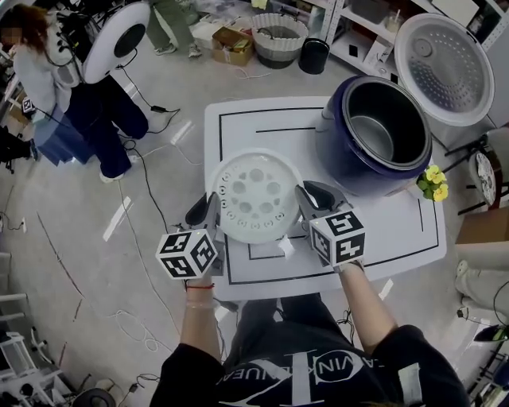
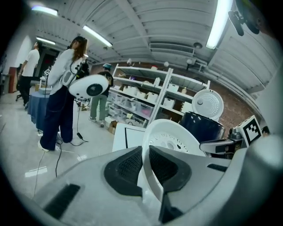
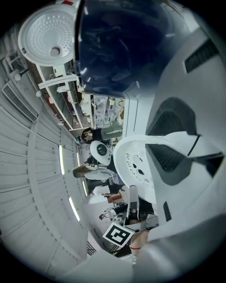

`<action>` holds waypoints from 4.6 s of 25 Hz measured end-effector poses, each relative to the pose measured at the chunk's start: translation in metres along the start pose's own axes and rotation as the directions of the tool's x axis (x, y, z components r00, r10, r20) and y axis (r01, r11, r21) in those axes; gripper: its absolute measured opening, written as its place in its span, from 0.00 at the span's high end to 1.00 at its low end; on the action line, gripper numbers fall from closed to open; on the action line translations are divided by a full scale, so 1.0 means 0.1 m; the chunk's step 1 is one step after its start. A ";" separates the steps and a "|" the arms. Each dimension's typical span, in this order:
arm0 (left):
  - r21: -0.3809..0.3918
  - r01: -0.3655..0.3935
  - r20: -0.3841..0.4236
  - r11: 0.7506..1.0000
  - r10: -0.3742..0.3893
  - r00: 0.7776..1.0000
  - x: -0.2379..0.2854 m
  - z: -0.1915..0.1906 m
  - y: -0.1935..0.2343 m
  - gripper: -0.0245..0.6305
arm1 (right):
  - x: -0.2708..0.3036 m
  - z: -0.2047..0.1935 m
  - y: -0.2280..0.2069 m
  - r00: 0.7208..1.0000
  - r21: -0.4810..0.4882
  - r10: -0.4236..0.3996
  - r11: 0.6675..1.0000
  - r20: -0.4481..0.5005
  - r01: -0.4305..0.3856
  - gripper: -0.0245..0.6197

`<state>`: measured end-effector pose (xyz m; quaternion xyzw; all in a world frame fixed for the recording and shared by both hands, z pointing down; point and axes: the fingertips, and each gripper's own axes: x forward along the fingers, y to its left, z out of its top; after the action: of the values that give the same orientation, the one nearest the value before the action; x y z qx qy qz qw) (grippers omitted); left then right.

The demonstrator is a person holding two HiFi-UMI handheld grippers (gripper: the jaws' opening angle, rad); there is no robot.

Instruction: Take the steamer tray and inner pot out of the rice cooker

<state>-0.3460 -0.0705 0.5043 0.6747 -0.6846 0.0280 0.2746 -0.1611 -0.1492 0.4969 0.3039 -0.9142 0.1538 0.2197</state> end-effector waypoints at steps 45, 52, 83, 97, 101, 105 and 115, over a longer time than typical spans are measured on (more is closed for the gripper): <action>0.136 -0.065 -0.133 0.989 0.084 0.988 0.56 -0.08 0.08 0.78 | 0.23 -0.29 -0.30 0.999 0.030 0.009 1.000 -0.033 -0.008 0.78; 0.174 0.007 -0.065 0.985 0.005 0.998 0.55 0.27 -0.30 0.78 | -0.02 0.07 -0.20 0.998 -0.008 0.026 1.000 0.055 -0.026 0.78; 0.258 0.383 0.057 0.887 -0.410 0.910 1.08 1.19 -2.69 0.78 | -1.56 1.04 -1.56 0.922 0.008 -0.200 0.978 0.333 0.209 0.79; 0.216 0.353 0.050 0.910 -0.372 0.927 1.46 1.27 -2.96 0.74 | -1.83 1.07 -2.50 0.890 0.067 -0.327 0.944 0.318 0.323 0.79; 0.224 0.332 0.040 0.916 -0.349 0.936 1.57 1.28 -2.98 0.73 | -1.79 1.07 -2.71 0.895 0.070 -0.340 0.940 0.290 0.334 0.78; 0.237 0.310 0.028 0.921 -0.325 0.945 1.67 1.28 -2.96 0.73 | -1.71 1.06 -2.83 0.904 0.075 -0.334 0.942 0.268 0.326 0.76; 0.222 0.295 -0.002 0.929 -0.302 0.953 1.84 1.26 -2.98 0.72 | -1.54 1.03 -3.02 0.926 0.097 -0.315 0.949 0.208 0.301 0.74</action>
<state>-0.0978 -0.3152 0.3744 0.7974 -0.5711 0.0508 0.1883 0.1059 -0.3488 0.3774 0.4657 -0.8684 0.1116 0.1284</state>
